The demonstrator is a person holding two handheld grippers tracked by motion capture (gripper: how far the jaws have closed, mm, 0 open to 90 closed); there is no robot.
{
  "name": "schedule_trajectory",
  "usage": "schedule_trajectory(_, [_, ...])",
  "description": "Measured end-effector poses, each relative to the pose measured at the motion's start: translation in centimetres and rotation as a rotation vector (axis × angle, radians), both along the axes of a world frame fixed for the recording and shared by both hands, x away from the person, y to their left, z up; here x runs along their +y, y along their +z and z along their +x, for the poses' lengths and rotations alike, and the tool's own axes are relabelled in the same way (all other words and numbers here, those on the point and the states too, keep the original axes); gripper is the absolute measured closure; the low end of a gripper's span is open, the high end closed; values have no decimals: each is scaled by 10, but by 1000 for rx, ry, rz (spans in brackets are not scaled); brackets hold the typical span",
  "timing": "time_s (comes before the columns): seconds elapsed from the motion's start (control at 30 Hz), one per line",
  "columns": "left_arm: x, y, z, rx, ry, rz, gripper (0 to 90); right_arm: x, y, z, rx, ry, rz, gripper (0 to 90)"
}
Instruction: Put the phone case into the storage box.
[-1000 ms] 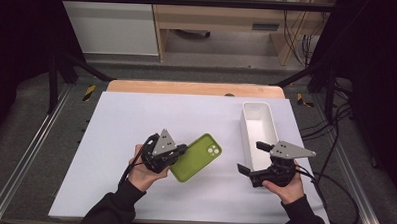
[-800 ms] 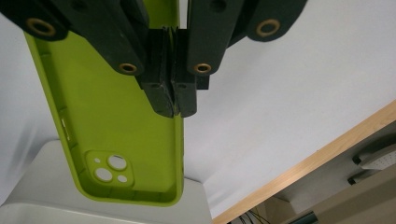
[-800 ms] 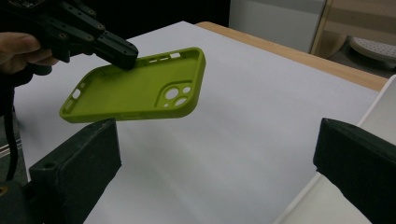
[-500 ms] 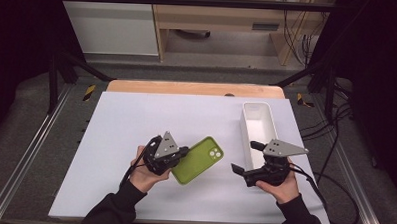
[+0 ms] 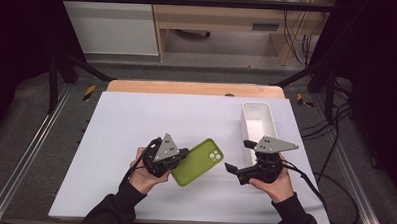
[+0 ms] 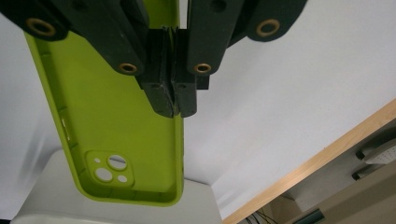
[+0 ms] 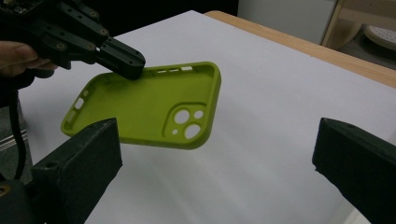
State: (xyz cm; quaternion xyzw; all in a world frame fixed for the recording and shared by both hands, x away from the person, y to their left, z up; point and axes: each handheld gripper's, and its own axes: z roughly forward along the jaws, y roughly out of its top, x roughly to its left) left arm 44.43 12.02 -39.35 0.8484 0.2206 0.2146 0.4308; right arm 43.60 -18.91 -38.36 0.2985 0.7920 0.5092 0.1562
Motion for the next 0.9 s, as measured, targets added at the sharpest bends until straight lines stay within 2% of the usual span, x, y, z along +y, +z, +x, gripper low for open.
schedule_trajectory(0.6, [-4, -1, -5, -20, -20, 27, 879, 22, 6, 15, 39, 15, -39, 33])
schedule_trajectory(0.9, [-5, -1, -6, -24, -26, 31, 879, 28, 7, 23, 65, 11, -37, 43])
